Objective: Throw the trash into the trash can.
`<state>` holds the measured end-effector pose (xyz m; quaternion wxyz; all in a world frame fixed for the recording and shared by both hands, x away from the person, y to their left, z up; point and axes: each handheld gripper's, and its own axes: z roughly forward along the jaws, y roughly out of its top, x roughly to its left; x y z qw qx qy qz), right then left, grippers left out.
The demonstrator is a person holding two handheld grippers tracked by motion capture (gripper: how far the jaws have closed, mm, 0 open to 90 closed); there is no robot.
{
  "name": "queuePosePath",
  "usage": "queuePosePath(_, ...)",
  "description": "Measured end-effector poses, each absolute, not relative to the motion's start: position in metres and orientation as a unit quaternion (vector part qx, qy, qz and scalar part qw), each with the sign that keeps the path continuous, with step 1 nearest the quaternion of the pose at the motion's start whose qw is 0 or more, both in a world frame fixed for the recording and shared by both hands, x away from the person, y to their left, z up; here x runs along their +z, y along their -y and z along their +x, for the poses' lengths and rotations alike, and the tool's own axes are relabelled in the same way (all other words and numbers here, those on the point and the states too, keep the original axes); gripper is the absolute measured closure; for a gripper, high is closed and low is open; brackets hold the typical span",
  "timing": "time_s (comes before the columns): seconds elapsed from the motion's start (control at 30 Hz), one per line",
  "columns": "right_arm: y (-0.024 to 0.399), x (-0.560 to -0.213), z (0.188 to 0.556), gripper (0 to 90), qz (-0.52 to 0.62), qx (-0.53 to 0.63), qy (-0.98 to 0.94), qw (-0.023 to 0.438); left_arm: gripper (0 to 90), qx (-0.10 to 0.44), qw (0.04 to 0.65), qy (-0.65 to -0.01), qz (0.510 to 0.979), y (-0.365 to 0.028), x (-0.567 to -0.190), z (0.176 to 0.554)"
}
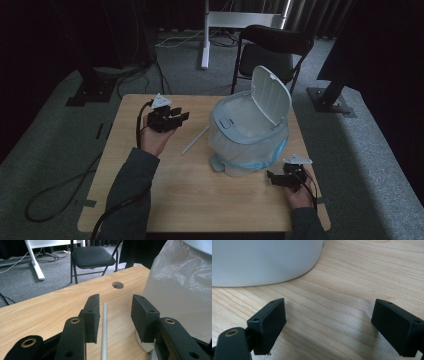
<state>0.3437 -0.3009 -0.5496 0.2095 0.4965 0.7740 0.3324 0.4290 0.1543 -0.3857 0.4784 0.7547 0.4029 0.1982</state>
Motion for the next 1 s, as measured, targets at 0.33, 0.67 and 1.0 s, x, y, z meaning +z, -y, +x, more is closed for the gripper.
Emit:
queuePosePath(0.33, 0.301, -0.55, 0.344, 11.3, 0.497, 0.332, -0.774, 0.21, 59.1, 0.199, 0.474, -0.404, 0.757, -0.153, -0.389, 0.43)
queuePosePath(0.67, 0.301, -0.55, 0.344, 11.3, 0.496, 0.332, -0.774, 0.21, 59.1, 0.194, 0.468, -0.403, 0.762, -0.152, -0.397, 0.431)
queuePosePath(1.0, 0.301, -0.55, 0.344, 11.3, 0.496, 0.332, -0.774, 0.21, 59.0, 0.19, 0.456, -0.399, 0.773, -0.149, -0.408, 0.433)
